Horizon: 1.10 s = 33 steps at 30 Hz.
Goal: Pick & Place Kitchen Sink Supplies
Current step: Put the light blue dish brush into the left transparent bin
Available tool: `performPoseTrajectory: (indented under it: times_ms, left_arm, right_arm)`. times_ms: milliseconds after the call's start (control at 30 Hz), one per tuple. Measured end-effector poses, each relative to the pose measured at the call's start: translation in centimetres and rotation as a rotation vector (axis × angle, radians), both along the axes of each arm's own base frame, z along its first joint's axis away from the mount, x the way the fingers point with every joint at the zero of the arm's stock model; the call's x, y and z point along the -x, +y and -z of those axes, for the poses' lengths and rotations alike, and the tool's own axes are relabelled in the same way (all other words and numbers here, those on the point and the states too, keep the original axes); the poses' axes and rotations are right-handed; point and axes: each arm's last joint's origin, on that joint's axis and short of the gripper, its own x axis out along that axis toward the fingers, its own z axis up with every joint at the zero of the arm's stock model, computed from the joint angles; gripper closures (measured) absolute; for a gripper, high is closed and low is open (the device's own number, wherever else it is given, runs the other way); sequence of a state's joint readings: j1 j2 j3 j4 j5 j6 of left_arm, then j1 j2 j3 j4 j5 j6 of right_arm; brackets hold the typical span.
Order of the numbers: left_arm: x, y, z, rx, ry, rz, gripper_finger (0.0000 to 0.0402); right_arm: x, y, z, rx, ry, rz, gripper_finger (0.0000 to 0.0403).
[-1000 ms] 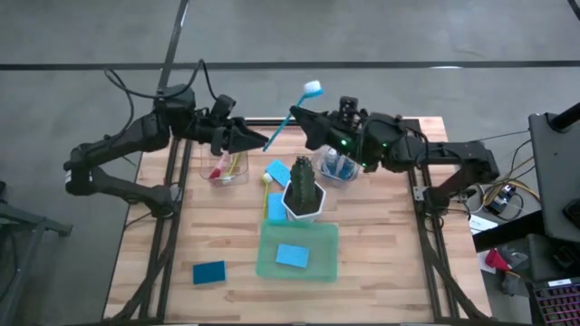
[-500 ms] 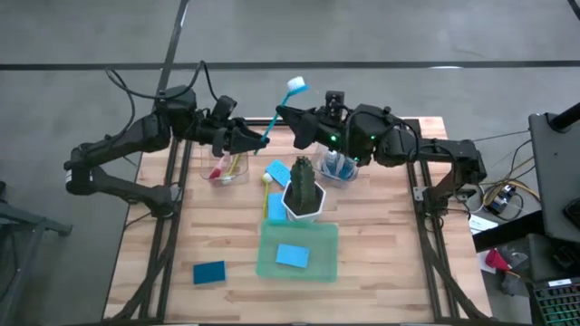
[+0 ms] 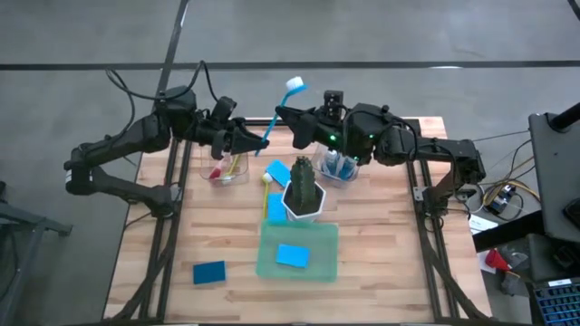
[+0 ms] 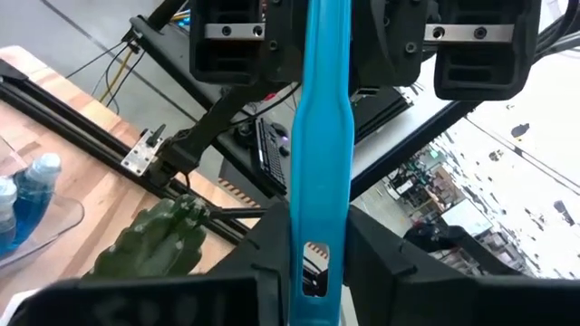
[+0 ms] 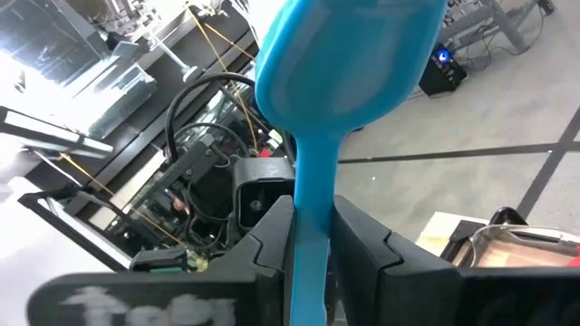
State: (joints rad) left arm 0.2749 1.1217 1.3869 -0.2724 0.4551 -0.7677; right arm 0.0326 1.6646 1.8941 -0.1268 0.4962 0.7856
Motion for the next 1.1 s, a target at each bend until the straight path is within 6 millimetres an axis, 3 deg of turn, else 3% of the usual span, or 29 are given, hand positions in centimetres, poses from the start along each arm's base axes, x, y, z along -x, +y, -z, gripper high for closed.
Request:
performPoseTrajectory:
  times_ms: [167,300,533,733,933,1100]
  left_arm:
    - [0.0,0.0,0.0,0.004,0.002,-0.001,0.0331]
    - [0.0,0.0,0.1,0.017,0.009,-0.003,0.0306]
    - [0.3,0.0,-0.2,0.002,-0.014,0.0,0.0333]
    - [0.6,-0.1,-1.1,-0.025,-0.093,-0.009,0.0331]
    - [1.8,0.2,-1.7,-0.035,-0.122,-0.146,0.0316]
    - [3.1,0.4,-1.8,-0.06,-0.103,-0.276,0.0331]
  right_arm:
    - [0.0,-0.1,0.0,0.002,0.002,0.002,0.0342]
    - [0.0,0.0,0.0,0.014,0.008,0.002,0.0321]
    - [0.5,0.2,-0.9,0.043,-0.009,-0.053,0.026]
    - [1.3,0.4,-2.8,0.133,-0.038,-0.096,0.0207]
    - [2.5,0.5,-4.5,0.241,-0.058,-0.107,0.0179]
    - [2.5,0.4,-4.4,0.269,-0.019,-0.101,0.0168]
